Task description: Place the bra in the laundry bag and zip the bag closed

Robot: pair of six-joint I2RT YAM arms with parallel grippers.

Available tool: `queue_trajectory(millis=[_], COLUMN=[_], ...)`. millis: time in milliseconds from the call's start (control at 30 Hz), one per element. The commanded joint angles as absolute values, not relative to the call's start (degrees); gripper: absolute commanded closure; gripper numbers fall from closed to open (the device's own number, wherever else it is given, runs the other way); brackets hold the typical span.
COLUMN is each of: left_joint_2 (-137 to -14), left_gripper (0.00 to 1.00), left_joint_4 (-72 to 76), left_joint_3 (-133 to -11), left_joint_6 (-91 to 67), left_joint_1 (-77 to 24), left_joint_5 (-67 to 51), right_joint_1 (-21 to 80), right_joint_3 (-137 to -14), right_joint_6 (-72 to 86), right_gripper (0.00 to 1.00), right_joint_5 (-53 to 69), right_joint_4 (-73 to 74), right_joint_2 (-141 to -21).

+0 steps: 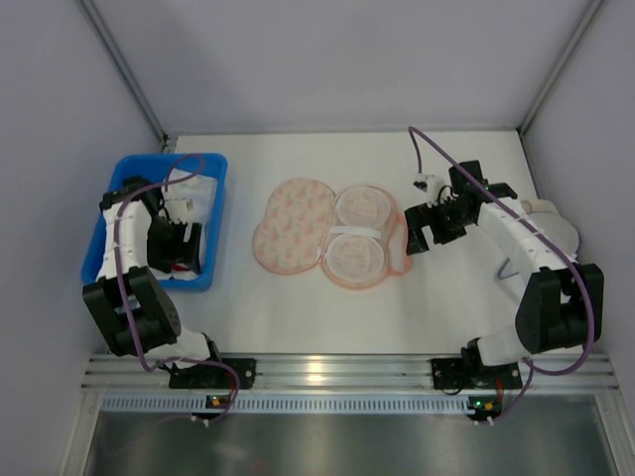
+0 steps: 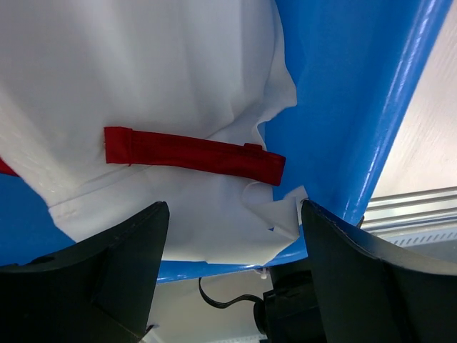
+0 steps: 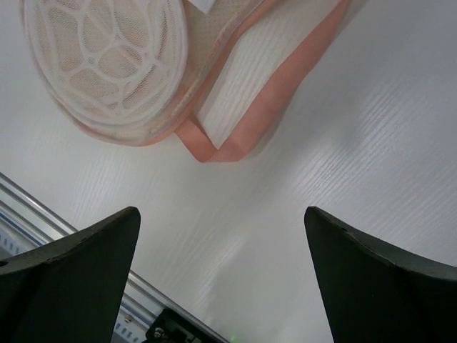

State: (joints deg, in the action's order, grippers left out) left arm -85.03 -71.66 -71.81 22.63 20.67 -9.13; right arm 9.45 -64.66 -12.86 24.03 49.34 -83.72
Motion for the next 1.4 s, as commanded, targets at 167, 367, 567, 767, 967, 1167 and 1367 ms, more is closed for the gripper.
queue_trajectory(millis=[167, 367, 567, 767, 967, 1167, 1367], left_joint_2=[-84.46, -84.9, -82.71, -78.93, -74.28, -72.78, -70.32], left_gripper=[0.27, 0.63, 1.0, 1.0, 1.0, 1.0, 1.0], left_joint_4=[-69.61, -69.7, -70.05, -69.18, -61.19, -53.45, -46.25], left_joint_3=[-69.08, -70.39, -77.51, -91.74, -98.44, -102.04, -103.27], left_joint_6=[21.62, 20.4, 19.77, 16.79, 12.67, 9.76, 7.31], left_joint_1=[20.92, 21.01, 21.01, 21.01, 21.01, 21.0, 21.01], left_joint_5=[-7.12, -8.43, -10.8, -16.16, -19.16, -11.7, -19.06], right_joint_1=[8.88, 8.79, 8.79, 8.61, 8.44, 8.44, 8.44], right_joint_3=[-68.38, -70.4, -71.89, -73.12, -73.56, -74.18, -74.09], right_joint_6=[-12.22, -12.83, -12.83, -12.66, -12.22, -11.78, -11.51], right_gripper=[0.01, 0.01, 0.01, 0.01, 0.0, 0.01, 0.01], right_joint_5=[24.08, 23.91, 23.55, 23.55, 23.47, 23.82, 23.73], right_joint_4=[49.13, 50.18, 50.19, 50.19, 49.66, 49.57, 49.13], right_joint_2=[-83.58, -84.29, -84.29, -84.38, -84.29, -84.29, -84.02])
